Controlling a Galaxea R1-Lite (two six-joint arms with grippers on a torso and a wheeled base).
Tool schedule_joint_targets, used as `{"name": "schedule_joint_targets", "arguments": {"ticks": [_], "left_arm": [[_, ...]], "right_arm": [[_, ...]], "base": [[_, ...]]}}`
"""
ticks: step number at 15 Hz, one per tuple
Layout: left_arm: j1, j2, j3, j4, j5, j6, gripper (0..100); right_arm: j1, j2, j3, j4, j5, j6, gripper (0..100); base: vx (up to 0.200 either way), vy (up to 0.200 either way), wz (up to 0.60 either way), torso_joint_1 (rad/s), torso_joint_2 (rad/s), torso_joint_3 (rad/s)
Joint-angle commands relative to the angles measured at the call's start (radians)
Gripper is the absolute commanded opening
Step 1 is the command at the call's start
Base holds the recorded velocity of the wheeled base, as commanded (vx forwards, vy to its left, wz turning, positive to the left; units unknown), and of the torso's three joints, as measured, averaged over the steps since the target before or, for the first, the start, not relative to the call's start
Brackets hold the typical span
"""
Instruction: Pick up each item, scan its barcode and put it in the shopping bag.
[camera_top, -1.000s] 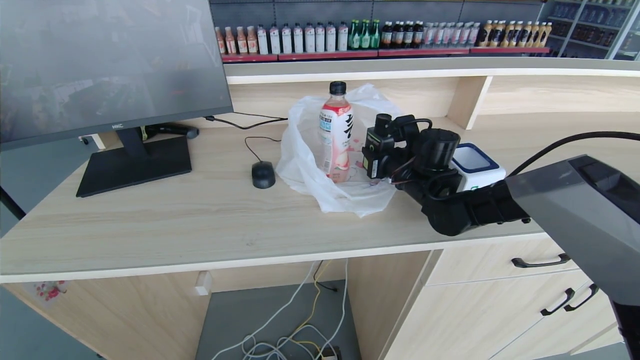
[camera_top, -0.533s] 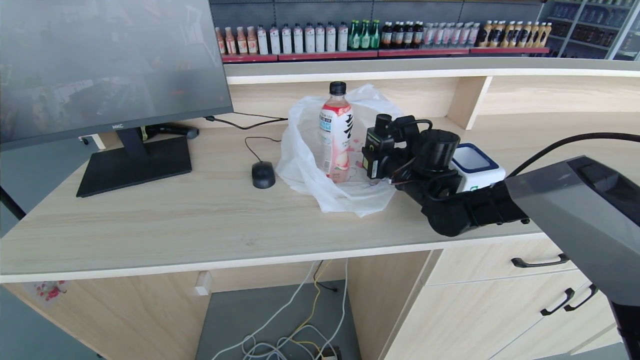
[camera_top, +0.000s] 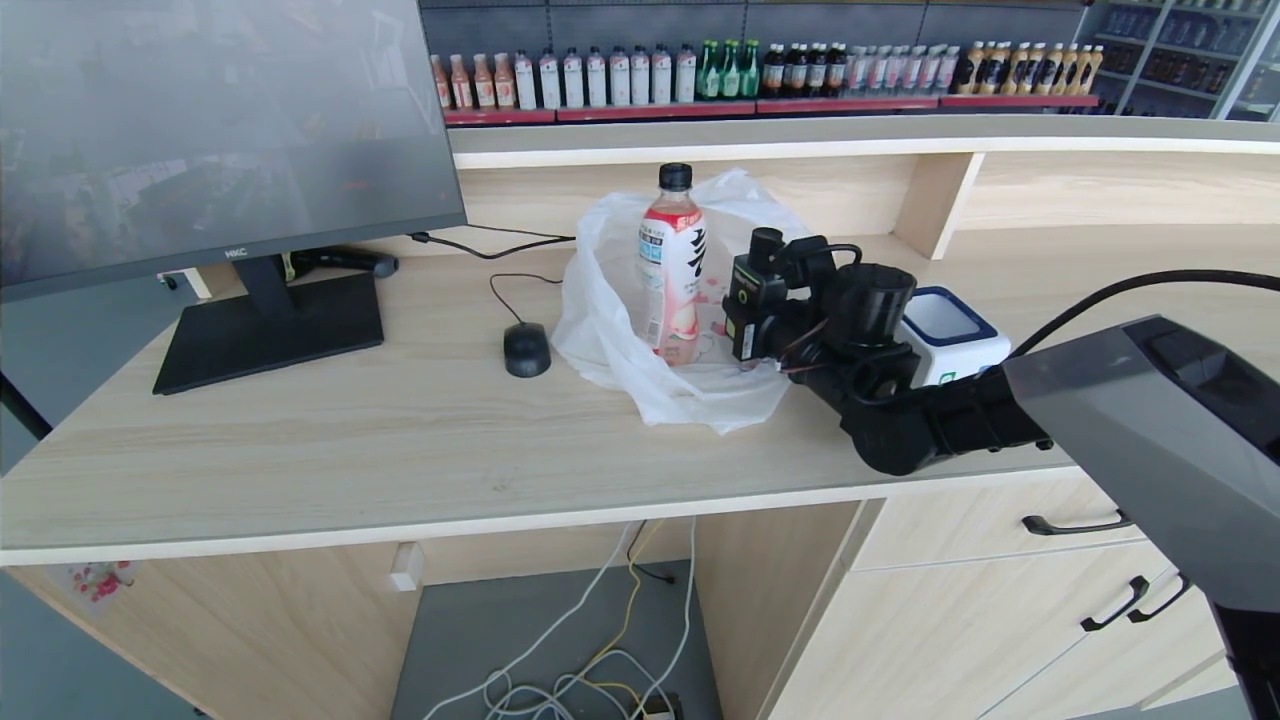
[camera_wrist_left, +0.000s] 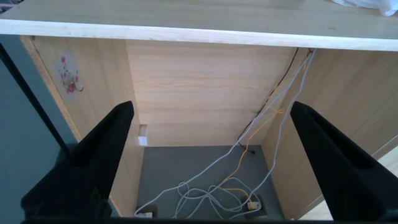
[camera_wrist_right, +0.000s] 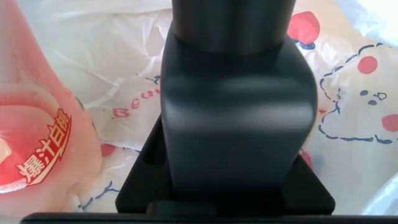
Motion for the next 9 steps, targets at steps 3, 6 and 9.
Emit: {"name": "schedule_joint_targets", "arguments": {"ticks": [3, 6, 9], "left_arm": [[-0.001, 0.000, 0.000, 0.000, 0.000, 0.000, 100], [0.000, 0.000, 0.000, 0.000, 0.000, 0.000, 100], [-0.001, 0.000, 0.000, 0.000, 0.000, 0.000, 100]], "right_arm": [[0.002, 0.004, -0.002, 0.001, 0.000, -0.001, 100], [0.005, -0.005, -0.002, -0.024, -0.003, 0.030, 100], [0.000, -0.007, 0.013, -0.091, -0.001, 0.030, 100]], "base": [[0.000, 0.000, 0.00, 0.000, 0.00, 0.000], [0.000, 0.000, 0.00, 0.000, 0.00, 0.000], [0.000, 0.000, 0.00, 0.000, 0.00, 0.000]]}}
